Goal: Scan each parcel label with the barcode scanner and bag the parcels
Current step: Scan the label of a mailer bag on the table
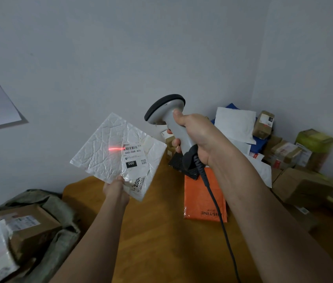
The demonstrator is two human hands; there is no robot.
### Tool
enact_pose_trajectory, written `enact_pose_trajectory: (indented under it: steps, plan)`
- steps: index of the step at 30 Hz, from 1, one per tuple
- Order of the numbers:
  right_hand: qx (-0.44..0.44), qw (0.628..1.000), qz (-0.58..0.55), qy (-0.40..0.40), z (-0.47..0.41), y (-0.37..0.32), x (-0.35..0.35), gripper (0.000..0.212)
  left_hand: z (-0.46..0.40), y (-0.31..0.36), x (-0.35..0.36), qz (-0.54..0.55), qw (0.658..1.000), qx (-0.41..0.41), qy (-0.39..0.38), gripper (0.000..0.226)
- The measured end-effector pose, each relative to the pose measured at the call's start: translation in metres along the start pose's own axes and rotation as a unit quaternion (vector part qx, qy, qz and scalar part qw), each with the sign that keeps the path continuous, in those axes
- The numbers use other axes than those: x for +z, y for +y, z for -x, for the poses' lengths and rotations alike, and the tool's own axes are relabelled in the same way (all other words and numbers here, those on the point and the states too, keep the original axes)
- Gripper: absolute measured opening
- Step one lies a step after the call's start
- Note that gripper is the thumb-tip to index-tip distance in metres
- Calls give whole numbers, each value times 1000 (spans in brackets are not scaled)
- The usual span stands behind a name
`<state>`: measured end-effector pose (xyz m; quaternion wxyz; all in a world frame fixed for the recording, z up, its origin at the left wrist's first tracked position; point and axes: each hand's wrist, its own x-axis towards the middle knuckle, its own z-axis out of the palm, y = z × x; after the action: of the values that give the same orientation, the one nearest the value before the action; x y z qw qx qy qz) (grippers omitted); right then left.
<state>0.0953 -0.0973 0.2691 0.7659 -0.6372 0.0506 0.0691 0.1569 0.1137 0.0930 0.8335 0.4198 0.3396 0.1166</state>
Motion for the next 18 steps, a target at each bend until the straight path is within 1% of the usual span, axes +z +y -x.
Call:
enact_pose_trajectory:
  steps: [3, 8, 12, 16, 18]
  plan:
    - [2, 1000, -2, -3, 1, 0, -2, 31, 0, -2, 0, 4, 1000, -9, 9, 41]
    - [7, 1000, 9, -11, 0, 2, -5, 39, -2, -4, -4, 12, 1000, -21, 14, 42]
    - [10, 1000, 8, -23, 1, 1, -8, 37, -4, -6, -6, 11, 999, -31, 14, 39]
    - [16, 999, 5, -43, 1, 4, -6, 42, 1, -7, -11, 6, 999, -28, 26, 39]
    - [17, 999, 3, -50, 1, 5, -5, 40, 1, -7, -15, 4, 999, -28, 33, 39]
